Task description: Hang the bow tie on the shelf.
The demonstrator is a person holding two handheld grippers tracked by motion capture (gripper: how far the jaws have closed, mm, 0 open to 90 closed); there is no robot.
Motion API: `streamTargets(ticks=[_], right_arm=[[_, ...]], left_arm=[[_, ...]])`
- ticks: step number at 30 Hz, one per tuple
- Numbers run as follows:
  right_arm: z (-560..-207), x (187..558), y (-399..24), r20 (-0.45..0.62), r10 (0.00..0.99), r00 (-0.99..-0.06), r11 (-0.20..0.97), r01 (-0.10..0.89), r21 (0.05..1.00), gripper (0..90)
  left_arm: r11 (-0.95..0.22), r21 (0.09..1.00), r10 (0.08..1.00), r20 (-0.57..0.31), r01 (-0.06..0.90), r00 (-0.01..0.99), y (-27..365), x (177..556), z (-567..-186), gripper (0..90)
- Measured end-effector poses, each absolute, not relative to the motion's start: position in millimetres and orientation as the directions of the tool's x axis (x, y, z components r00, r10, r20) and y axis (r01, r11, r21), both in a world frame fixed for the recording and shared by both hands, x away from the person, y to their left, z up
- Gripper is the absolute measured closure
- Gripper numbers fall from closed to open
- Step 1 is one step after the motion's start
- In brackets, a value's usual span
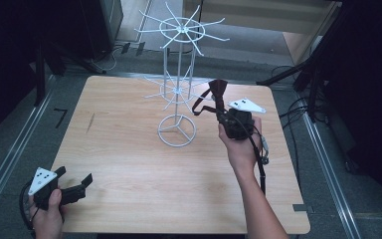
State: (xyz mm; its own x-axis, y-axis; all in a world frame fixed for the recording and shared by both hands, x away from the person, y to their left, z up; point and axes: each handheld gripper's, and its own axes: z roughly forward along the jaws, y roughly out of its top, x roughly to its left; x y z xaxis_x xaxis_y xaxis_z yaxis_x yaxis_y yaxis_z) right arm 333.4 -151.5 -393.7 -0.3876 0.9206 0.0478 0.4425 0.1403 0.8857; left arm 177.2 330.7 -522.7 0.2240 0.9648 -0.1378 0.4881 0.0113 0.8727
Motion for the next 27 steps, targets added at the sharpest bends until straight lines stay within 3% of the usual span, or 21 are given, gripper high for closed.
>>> streamTargets(ticks=[7,27], right_arm=[[-397.3,323.3,-135.0,0.011,0.917,-0.398,0.161,0.396,0.904,84.6],[-413.3,320.6,-138.3,-0.017,0.931,-0.364,0.170,0.393,0.904,84.4]], left_arm=[[0.011,0.873,0.965,-0.138,0.488,0.225,330.8,177.2,-522.7,0.4],[0.011,0.872,0.965,-0.138,0.489,0.224,330.8,177.2,-522.7,0.4]])
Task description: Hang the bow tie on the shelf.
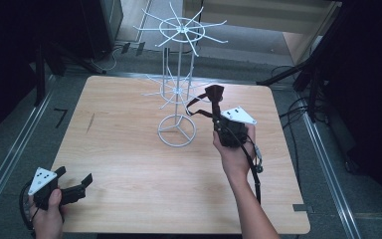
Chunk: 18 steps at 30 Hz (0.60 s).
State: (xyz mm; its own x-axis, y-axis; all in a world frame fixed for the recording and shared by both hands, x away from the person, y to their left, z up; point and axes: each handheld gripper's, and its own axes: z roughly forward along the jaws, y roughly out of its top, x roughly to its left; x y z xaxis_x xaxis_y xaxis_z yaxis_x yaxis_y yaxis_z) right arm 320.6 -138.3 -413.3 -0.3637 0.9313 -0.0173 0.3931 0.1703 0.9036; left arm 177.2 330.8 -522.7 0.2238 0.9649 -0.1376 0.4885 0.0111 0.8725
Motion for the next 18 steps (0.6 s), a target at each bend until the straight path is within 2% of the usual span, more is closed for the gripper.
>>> streamTargets(ticks=[7,18], right_arm=[[-428.4,311.0,-141.5,-0.035,0.940,-0.338,0.171,0.381,0.908,84.3],[-421.6,304.7,-141.2,-0.024,0.938,-0.347,0.157,0.361,0.919,84.2]], left_arm=[[0.009,0.872,0.965,-0.136,0.489,0.225,330.7,177.2,-522.7,0.4],[0.011,0.872,0.965,-0.138,0.490,0.224,330.4,177.3,-522.7,0.4]])
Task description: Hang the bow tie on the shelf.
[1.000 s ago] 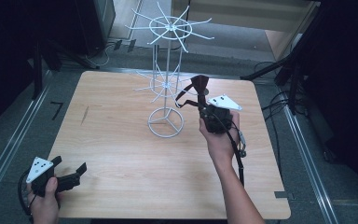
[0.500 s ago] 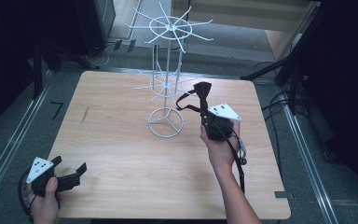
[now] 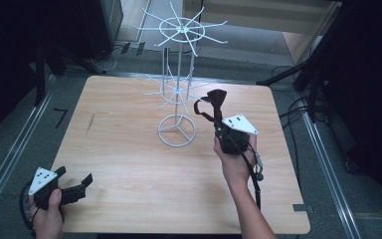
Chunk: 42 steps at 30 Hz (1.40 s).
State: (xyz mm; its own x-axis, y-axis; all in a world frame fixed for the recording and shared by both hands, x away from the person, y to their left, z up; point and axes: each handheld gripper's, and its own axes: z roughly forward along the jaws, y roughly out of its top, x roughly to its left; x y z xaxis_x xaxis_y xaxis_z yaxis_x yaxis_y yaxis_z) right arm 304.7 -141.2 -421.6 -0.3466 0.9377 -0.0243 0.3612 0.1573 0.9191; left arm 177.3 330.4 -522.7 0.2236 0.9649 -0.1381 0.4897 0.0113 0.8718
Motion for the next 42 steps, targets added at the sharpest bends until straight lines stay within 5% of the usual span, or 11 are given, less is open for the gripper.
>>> streamTargets(ticks=[18,42], right_arm=[[-416.8,298.6,-183.2,-0.030,0.958,-0.285,0.140,0.373,0.917,84.2],[-404.7,303.3,-161.8,-0.045,0.921,-0.386,0.193,0.354,0.915,84.1]], left_arm=[[0.010,0.872,0.966,-0.135,0.489,0.221,330.1,177.5,-522.8,0.4],[0.011,0.872,0.966,-0.136,0.489,0.221,330.6,177.3,-522.7,0.4]])
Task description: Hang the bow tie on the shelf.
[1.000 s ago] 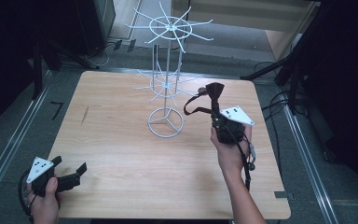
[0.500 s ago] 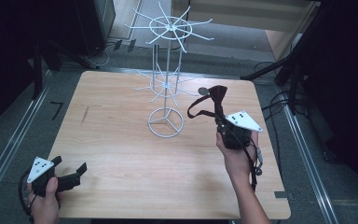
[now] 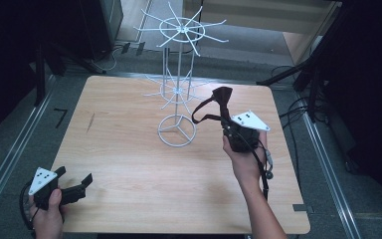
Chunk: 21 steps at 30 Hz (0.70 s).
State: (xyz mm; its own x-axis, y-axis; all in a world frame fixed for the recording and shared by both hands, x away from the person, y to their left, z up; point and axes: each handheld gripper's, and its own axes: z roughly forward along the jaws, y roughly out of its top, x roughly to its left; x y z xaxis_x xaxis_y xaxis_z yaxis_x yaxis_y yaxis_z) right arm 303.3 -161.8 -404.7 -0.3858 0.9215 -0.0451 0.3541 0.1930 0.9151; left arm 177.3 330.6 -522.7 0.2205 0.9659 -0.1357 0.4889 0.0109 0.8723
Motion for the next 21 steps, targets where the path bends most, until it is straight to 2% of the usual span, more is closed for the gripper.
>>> streamTargets(ticks=[7,21], right_arm=[[-416.0,325.4,-152.1,0.007,0.923,-0.386,0.166,0.412,0.896,84.1],[-439.5,339.4,-135.2,0.018,0.916,-0.401,0.193,0.478,0.857,80.6]], left_arm=[[0.013,0.872,0.965,-0.139,0.489,0.222,331.0,177.2,-522.7,0.4],[0.011,0.872,0.965,-0.138,0.489,0.224,331.0,177.1,-522.6,0.4]])
